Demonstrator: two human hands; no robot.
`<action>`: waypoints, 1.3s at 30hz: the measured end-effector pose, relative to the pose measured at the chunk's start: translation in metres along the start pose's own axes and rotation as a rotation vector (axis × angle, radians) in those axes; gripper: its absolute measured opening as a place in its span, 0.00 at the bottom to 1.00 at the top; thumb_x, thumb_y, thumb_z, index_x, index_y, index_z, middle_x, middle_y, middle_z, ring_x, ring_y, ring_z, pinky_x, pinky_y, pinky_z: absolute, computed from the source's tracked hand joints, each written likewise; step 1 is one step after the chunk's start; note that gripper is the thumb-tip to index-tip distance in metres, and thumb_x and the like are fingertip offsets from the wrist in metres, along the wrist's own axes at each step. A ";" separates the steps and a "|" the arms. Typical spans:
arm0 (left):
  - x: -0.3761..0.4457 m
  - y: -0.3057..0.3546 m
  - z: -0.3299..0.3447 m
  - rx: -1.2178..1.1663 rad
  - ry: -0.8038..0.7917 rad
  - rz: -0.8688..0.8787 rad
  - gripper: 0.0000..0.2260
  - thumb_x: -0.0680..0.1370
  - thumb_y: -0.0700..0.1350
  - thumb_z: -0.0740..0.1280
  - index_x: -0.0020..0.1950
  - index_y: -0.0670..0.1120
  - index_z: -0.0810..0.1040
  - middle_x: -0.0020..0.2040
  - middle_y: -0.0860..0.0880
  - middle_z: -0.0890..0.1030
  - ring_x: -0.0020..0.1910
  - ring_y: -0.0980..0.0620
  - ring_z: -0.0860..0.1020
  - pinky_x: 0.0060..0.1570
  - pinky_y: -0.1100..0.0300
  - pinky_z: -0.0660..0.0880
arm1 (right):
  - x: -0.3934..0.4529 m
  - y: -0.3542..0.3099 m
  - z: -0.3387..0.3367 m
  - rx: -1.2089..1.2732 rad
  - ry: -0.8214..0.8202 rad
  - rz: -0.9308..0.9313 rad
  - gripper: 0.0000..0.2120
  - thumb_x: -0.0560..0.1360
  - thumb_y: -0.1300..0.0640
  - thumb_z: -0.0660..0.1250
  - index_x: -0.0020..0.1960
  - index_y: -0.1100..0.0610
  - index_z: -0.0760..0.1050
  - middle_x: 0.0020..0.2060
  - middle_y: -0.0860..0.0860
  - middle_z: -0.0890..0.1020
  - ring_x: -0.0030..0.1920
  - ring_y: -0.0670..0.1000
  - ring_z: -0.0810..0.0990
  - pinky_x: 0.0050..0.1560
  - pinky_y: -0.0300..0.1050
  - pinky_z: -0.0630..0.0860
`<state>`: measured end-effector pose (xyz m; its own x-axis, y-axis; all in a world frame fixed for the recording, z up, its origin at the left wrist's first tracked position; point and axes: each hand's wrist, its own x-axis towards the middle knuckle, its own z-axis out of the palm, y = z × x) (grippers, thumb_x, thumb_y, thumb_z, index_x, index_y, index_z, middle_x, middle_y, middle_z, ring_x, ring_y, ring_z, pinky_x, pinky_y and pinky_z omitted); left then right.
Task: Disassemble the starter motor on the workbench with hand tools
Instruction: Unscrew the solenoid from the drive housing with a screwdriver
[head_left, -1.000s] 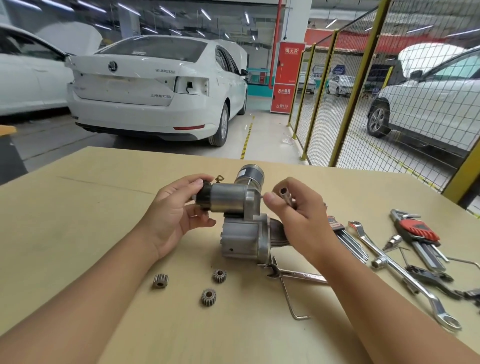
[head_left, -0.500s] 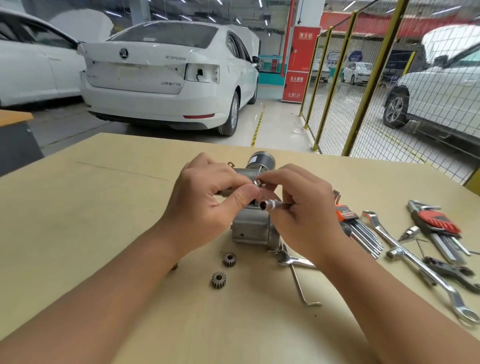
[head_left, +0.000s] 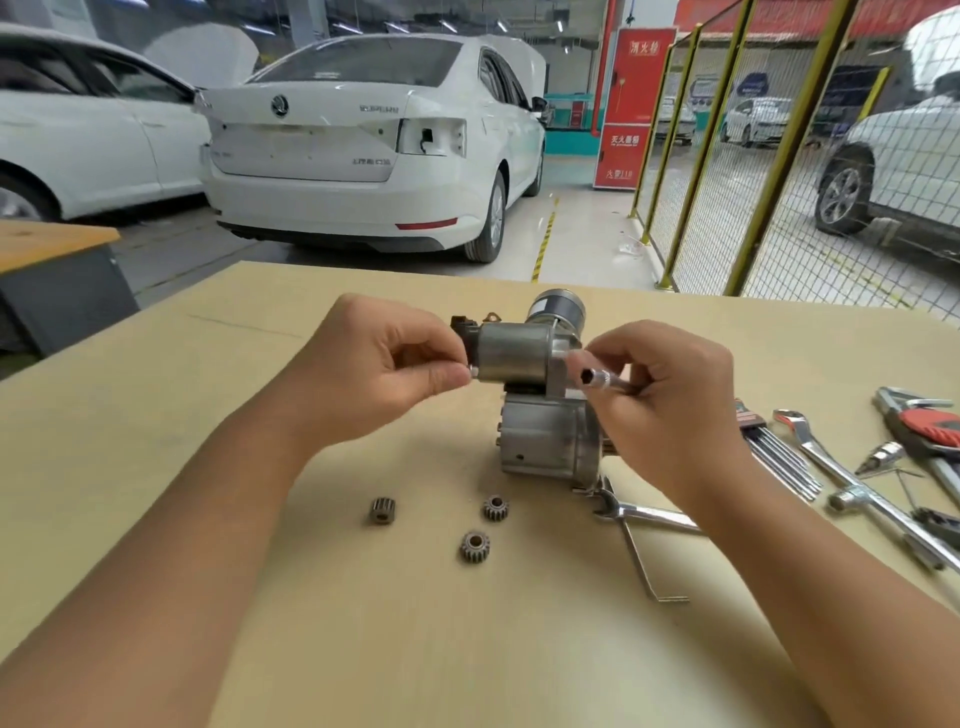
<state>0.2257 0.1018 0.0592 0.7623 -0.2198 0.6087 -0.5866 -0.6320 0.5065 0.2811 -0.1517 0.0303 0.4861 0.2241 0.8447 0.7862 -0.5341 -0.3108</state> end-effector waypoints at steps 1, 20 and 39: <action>-0.003 -0.004 -0.009 -0.028 -0.073 -0.054 0.02 0.72 0.41 0.79 0.43 0.44 0.88 0.36 0.50 0.85 0.33 0.51 0.80 0.34 0.60 0.75 | -0.001 0.001 0.001 -0.022 -0.004 0.051 0.03 0.72 0.60 0.77 0.41 0.57 0.83 0.32 0.48 0.81 0.32 0.39 0.73 0.36 0.32 0.67; -0.001 -0.034 -0.009 0.106 0.043 -0.501 0.11 0.76 0.38 0.70 0.40 0.53 0.84 0.35 0.53 0.83 0.29 0.58 0.79 0.31 0.67 0.72 | 0.004 0.017 -0.004 0.599 -0.474 0.489 0.08 0.78 0.58 0.70 0.53 0.46 0.81 0.35 0.38 0.80 0.37 0.39 0.77 0.39 0.30 0.72; 0.006 -0.032 0.051 -0.332 0.182 -0.496 0.08 0.85 0.52 0.64 0.53 0.57 0.83 0.43 0.59 0.85 0.37 0.57 0.82 0.33 0.61 0.75 | 0.002 0.020 0.008 0.462 -0.238 0.646 0.07 0.77 0.57 0.70 0.40 0.52 0.82 0.31 0.45 0.82 0.35 0.41 0.77 0.38 0.35 0.75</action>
<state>0.2635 0.0828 0.0150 0.9241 0.1898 0.3317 -0.2503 -0.3553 0.9006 0.3011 -0.1551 0.0219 0.9229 0.1824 0.3392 0.3763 -0.2393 -0.8951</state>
